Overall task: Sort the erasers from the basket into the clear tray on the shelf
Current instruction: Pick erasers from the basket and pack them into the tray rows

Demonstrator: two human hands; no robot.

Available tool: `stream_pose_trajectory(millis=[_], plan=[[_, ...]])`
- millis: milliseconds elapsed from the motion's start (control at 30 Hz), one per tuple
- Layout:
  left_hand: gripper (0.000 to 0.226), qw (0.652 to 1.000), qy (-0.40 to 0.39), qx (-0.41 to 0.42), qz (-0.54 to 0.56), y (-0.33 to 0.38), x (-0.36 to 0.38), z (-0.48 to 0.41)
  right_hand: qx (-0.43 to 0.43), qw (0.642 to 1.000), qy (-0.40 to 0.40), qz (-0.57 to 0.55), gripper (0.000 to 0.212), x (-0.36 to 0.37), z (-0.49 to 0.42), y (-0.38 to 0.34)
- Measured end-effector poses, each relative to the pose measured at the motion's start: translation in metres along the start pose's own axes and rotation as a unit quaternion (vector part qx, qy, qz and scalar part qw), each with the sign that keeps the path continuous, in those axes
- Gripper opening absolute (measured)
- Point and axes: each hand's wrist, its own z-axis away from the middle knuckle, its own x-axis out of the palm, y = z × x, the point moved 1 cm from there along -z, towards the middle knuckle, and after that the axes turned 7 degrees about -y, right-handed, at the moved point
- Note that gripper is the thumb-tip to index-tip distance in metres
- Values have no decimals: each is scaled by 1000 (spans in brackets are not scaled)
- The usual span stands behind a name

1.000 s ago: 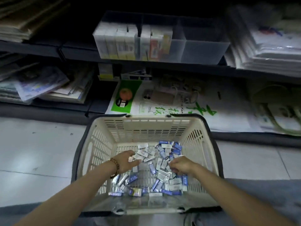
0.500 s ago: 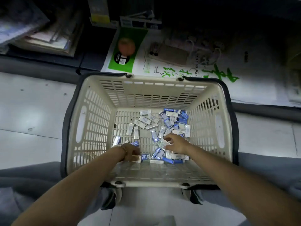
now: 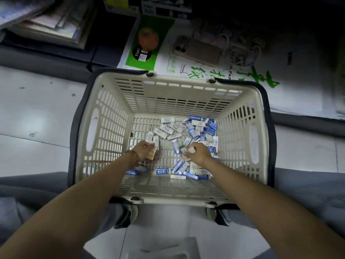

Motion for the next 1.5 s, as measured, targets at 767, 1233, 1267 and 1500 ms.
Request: stream_pose_trajectory(millis=[767, 1233, 1267, 1500], plan=[[29, 989, -10, 12, 146, 28, -19, 29, 61, 994, -48, -75, 62, -56, 32, 16], [80, 938, -48, -2, 344, 26, -18, 20, -53, 980, -68, 177, 53, 5, 14, 14], [76, 939, -55, -5, 341, 27, -17, 21, -53, 974, -64, 212, 53, 4, 13, 14], [98, 929, -105, -11, 354, 26, -11, 21, -40, 964, 7, 263, 39, -4, 7, 16]])
